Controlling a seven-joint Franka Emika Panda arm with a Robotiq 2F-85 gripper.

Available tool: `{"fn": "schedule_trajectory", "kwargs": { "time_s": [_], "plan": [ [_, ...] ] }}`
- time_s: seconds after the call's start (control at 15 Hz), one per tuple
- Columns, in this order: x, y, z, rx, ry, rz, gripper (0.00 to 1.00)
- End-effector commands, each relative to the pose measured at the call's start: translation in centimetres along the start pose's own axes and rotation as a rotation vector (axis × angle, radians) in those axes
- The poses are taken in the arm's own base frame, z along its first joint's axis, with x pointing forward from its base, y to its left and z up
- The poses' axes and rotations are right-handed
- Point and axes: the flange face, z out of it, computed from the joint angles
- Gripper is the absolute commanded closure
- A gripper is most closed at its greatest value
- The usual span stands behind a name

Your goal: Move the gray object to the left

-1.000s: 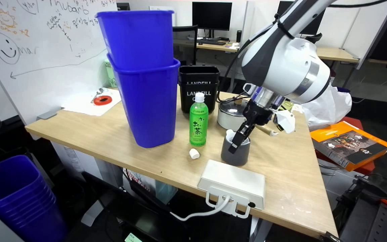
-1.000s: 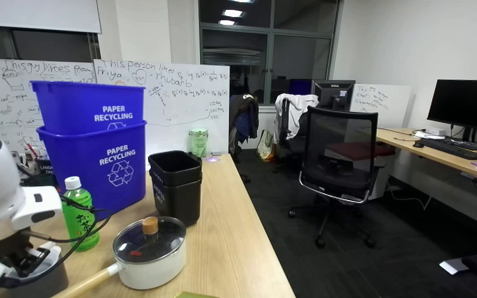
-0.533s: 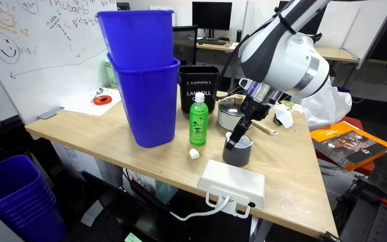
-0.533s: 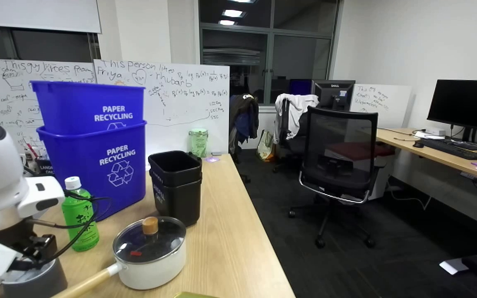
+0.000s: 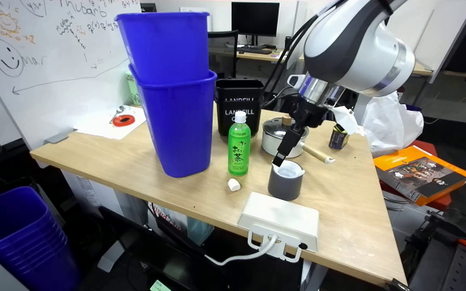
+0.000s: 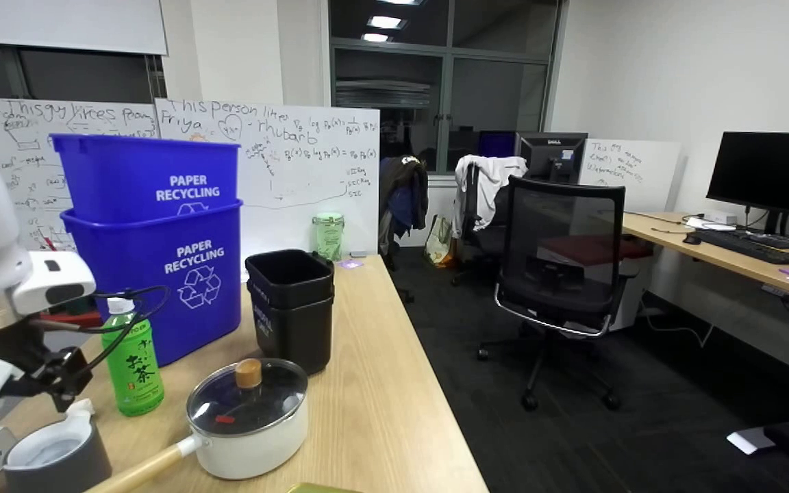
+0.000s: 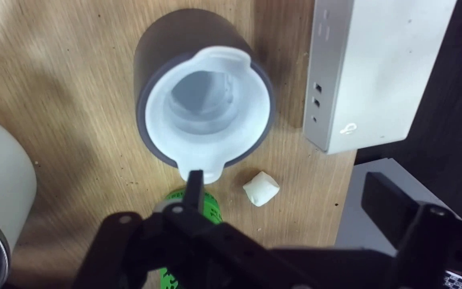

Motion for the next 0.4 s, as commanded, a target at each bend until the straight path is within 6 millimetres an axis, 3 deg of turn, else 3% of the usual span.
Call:
{"fn": "schedule_trajectory", "kwargs": {
  "time_s": [0.0, 0.33],
  "plan": [
    [-0.03, -0.25, -0.55, 0.000, 0.002, 0.006, 0.00],
    [-0.51, -0.21, -0.51, 0.002, -0.005, 0.012, 0.00]
  ]
}}
